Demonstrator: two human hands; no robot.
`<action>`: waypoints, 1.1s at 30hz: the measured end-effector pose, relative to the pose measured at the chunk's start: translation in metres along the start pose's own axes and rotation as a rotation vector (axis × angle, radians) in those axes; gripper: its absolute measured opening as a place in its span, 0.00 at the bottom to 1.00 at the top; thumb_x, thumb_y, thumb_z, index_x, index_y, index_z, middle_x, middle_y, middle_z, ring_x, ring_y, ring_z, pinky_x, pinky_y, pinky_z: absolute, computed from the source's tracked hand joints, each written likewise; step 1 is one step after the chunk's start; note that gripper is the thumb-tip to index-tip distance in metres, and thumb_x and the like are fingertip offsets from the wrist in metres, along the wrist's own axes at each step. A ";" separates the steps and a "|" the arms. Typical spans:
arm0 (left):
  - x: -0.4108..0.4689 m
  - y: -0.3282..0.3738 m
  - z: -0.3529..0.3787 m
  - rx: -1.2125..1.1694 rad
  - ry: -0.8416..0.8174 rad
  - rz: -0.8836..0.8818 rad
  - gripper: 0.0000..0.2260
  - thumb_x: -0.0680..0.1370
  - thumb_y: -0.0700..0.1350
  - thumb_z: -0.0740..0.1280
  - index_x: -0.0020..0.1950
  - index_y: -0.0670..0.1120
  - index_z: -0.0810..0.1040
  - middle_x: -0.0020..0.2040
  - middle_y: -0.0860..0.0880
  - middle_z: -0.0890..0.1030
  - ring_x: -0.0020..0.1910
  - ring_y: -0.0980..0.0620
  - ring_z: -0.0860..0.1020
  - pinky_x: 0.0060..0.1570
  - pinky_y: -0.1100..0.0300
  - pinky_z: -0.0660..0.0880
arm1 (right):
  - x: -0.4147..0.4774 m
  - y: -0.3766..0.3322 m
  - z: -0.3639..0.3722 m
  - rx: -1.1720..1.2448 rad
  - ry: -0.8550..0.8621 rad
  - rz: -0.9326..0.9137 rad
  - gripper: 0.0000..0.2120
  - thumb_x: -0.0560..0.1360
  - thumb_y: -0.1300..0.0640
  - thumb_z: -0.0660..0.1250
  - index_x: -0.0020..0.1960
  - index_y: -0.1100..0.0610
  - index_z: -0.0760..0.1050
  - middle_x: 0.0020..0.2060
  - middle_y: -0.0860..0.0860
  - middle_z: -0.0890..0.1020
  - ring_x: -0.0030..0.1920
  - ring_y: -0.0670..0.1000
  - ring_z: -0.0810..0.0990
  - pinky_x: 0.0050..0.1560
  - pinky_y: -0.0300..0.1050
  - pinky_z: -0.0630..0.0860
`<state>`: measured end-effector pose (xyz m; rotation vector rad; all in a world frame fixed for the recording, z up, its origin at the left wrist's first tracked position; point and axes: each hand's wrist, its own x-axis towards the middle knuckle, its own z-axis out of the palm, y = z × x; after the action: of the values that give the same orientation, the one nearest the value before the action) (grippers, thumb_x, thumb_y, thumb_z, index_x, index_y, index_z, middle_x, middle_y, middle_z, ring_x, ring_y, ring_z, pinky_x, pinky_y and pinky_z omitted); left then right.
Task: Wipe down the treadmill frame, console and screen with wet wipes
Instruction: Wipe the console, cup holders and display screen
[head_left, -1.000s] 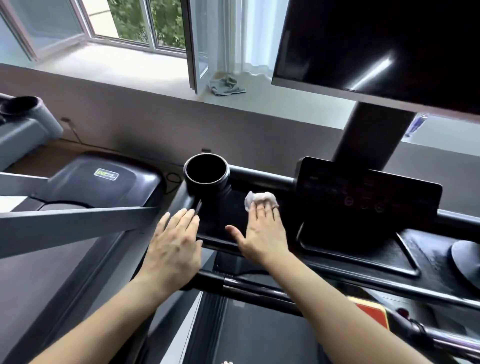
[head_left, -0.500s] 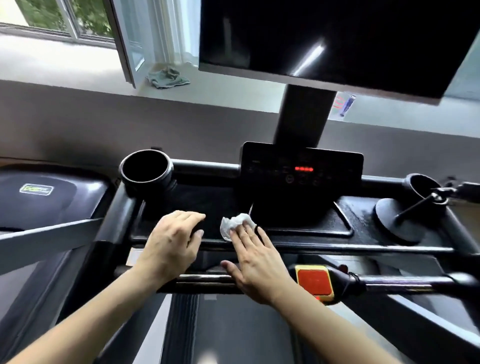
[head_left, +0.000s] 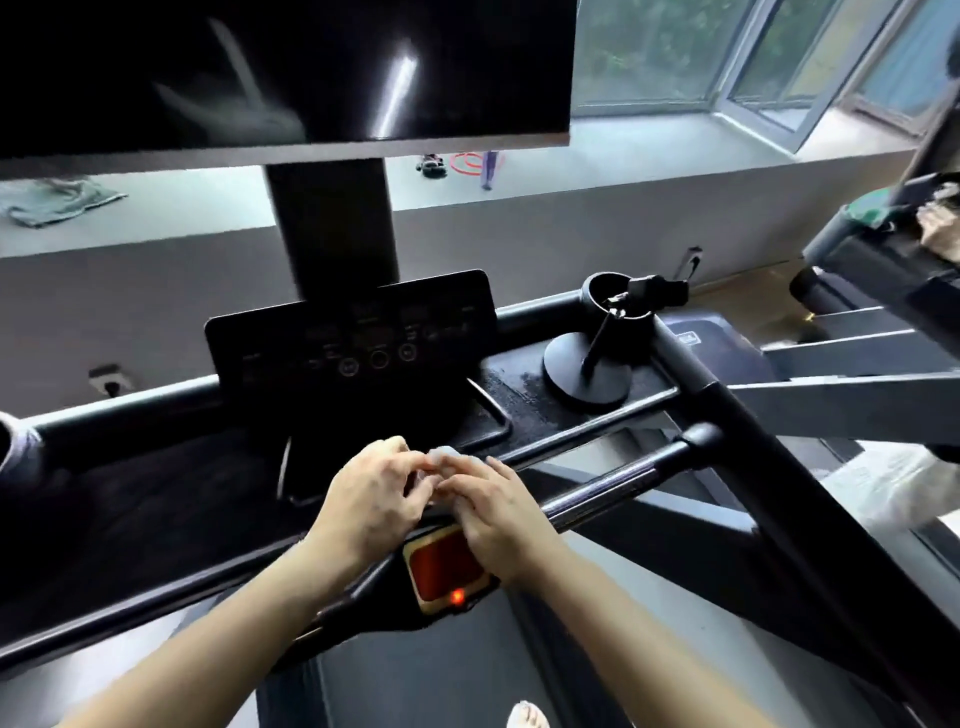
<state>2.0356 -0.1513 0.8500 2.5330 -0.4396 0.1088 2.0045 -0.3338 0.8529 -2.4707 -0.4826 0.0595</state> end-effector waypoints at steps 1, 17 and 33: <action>0.006 0.005 0.005 0.028 0.002 0.003 0.06 0.77 0.53 0.71 0.47 0.52 0.84 0.39 0.55 0.73 0.41 0.52 0.76 0.42 0.53 0.77 | -0.002 0.009 -0.004 0.011 0.027 -0.001 0.18 0.79 0.59 0.56 0.61 0.54 0.82 0.72 0.46 0.74 0.70 0.45 0.72 0.76 0.50 0.60; 0.128 0.138 0.119 -0.060 -0.014 -0.012 0.06 0.78 0.45 0.69 0.45 0.45 0.75 0.43 0.44 0.81 0.45 0.42 0.78 0.47 0.50 0.74 | -0.035 0.175 -0.125 -0.063 0.275 0.143 0.12 0.75 0.59 0.63 0.55 0.54 0.82 0.64 0.52 0.80 0.64 0.53 0.79 0.67 0.50 0.73; 0.136 0.119 0.121 0.153 0.219 -0.059 0.06 0.79 0.40 0.64 0.47 0.43 0.81 0.44 0.44 0.78 0.43 0.42 0.77 0.45 0.51 0.76 | -0.002 0.256 -0.165 -0.427 0.419 0.394 0.20 0.74 0.55 0.71 0.63 0.60 0.76 0.64 0.60 0.78 0.64 0.63 0.76 0.65 0.61 0.71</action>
<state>2.1224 -0.3503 0.8333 2.6421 -0.2784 0.4074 2.1119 -0.6182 0.8383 -2.8506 0.1956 -0.4349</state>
